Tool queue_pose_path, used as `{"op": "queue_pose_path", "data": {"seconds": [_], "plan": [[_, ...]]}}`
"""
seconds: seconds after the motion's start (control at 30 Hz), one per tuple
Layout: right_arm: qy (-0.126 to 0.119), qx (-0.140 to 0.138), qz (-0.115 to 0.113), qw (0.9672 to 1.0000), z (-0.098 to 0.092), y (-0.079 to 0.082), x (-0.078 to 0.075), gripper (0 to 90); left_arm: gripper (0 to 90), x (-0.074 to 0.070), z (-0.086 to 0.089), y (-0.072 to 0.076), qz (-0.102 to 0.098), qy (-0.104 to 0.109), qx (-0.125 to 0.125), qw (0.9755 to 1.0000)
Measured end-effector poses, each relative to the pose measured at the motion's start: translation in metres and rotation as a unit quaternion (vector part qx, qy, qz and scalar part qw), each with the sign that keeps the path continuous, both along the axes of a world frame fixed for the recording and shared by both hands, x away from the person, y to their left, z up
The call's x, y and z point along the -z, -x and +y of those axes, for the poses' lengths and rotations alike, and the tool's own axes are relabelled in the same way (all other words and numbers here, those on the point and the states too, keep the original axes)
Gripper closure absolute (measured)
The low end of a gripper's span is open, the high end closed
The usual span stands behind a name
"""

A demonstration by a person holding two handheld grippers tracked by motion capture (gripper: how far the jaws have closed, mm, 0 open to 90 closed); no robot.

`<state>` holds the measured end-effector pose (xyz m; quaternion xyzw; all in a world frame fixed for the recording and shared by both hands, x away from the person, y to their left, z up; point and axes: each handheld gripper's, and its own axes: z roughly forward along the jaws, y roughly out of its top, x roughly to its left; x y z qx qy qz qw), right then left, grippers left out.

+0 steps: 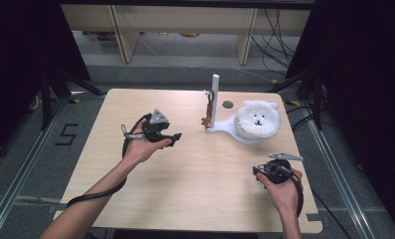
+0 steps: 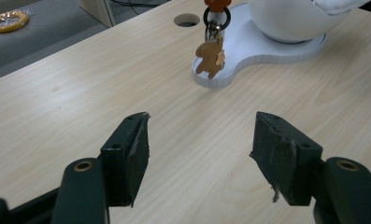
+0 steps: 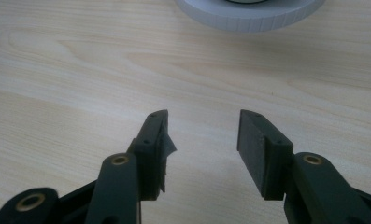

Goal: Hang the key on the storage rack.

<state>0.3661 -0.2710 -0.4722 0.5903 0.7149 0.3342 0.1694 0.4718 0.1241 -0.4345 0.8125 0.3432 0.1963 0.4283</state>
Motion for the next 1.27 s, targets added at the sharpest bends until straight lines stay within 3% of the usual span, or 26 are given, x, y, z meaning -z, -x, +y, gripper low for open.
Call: {"op": "queue_pose_path", "data": {"seconds": [0.1, 0.13, 0.17, 0.3, 0.33, 0.37, 0.47, 0.5, 0.53, 0.57, 0.6, 0.63, 0.67, 0.7, 0.77, 0.87, 0.9, 0.93, 0.97, 1.13, 1.17, 1.27], "plan": [[0.004, 0.003, 0.004, 1.0000, 0.000, 0.000, -0.001, 54.2, 35.5, 0.004, 0.014, 0.009, 0.003, -0.012, 0.001, 0.9999], [0.005, 0.006, -0.003, 1.0000, 0.000, 0.000, 0.000, 54.2, 35.5, 0.006, 0.018, 0.011, 0.003, -0.005, -0.002, 1.0000], [0.019, -0.014, -0.006, 0.9997, -0.004, 0.000, -0.001, 54.2, 35.4, 0.008, 0.023, 0.014, 0.003, -0.005, -0.005, 1.0000], [0.013, -0.008, -0.002, 0.9999, -0.002, 0.000, 0.000, 54.1, 35.4, 0.015, 0.038, 0.023, 0.006, -0.001, -0.019, 0.9998], [0.022, -0.010, -0.006, 0.9997, -0.003, -0.001, 0.000, 54.1, 35.4, 0.017, 0.042, 0.024, -0.004, -0.004, -0.011, 0.9999], [0.022, -0.010, -0.005, 0.9997, -0.003, -0.001, 0.000, 54.1, 35.4, 0.020, 0.045, 0.028, 0.007, -0.001, -0.020, 0.9998], [0.029, -0.015, -0.005, 0.9995, -0.003, -0.001, 0.001, 54.1, 35.3, 0.027, 0.055, 0.036, 0.010, 0.009, -0.026, 0.9996], [0.016, -0.002, 0.007, 0.9998, 0.000, 0.000, 0.001, 54.1, 35.3, 0.031, 0.060, 0.040, 0.009, 0.012, -0.031, 0.9994], [0.030, -0.006, -0.005, 0.9995, -0.002, -0.001, 0.002, 54.1, 35.4, 0.034, 0.061, 0.042, 0.007, 0.024, -0.036, 0.9991], [0.016, -0.006, -0.007, 0.9998, -0.001, -0.001, 0.002, 54.1, 35.4, 0.036, 0.066, 0.046, 0.007, 0.021, -0.037, 0.9991], [0.019, -0.011, -0.010, 0.9997, -0.002, -0.002, 0.003, 54.1, 35.4, 0.040, 0.069, 0.050, 0.005, 0.032, -0.042, 0.9986], [0.000, 0.003, 0.000, 1.0000, 0.001, 0.000, 0.003, 54.1, 35.4, 0.043, 0.072, 0.054, 0.003, 0.036, -0.048, 0.9982], [-0.003, 0.007, 0.000, 1.0000, 0.001, 0.000, 0.003, 54.1, 35.5, 0.047, 0.075, 0.057, 0.002, 0.044, -0.049, 0.9978], [0.001, 0.008, 0.007, 0.9999, 0.001, 0.000, 0.002, 54.0, 35.5, 0.051, 0.077, 0.061, 0.001, 0.047, -0.056, 0.9973], [0.020, -0.006, -0.006, 0.9998, -0.002, -0.002, 0.004, 53.9, 35.5, 0.060, 0.081, 0.068, 0.000, 0.056, -0.065, 0.9964], [0.016, -0.022, -0.008, 0.9996, -0.003, -0.003, 0.007, 53.8, 35.5, 0.071, 0.085, 0.077, -0.005, 0.068, -0.074, 0.9949], [0.024, -0.017, -0.005, 0.9995, -0.002, -0.002, 0.006, 53.8, 35.5, 0.074, 0.086, 0.080, -0.009, 0.069, -0.079, 0.9944], [0.012, -0.006, -0.001, 0.9999, 0.001, -0.002, 0.006, 53.8, 35.5, 0.077, 0.088, 0.082, -0.012, 0.072, -0.080, 0.9941], [0.016, -0.005, -0.002, 0.9999, 0.001, -0.002, 0.007, 53.7, 35.4, 0.080, 0.090, 0.085, -0.014, 0.076, -0.084, 0.9934], [0.021, -0.013, -0.003, 0.9997, 0.000, -0.002, 0.007, 53.4, 34.1, 0.088, 0.095, 0.095, -0.016, 0.087, -0.102, 0.9908], [0.018, -0.020, -0.006, 0.9996, -0.001, -0.002, 0.007, 53.3, 33.6, 0.088, 0.095, 0.096, -0.026, 0.094, -0.102, 0.9901], [0.010, -0.018, -0.009, 0.9998, -0.002, -0.002, 0.007, 53.2, 32.7, 0.088, 0.096, 0.097, -0.029, 0.098, -0.103, 0.9894]]}}
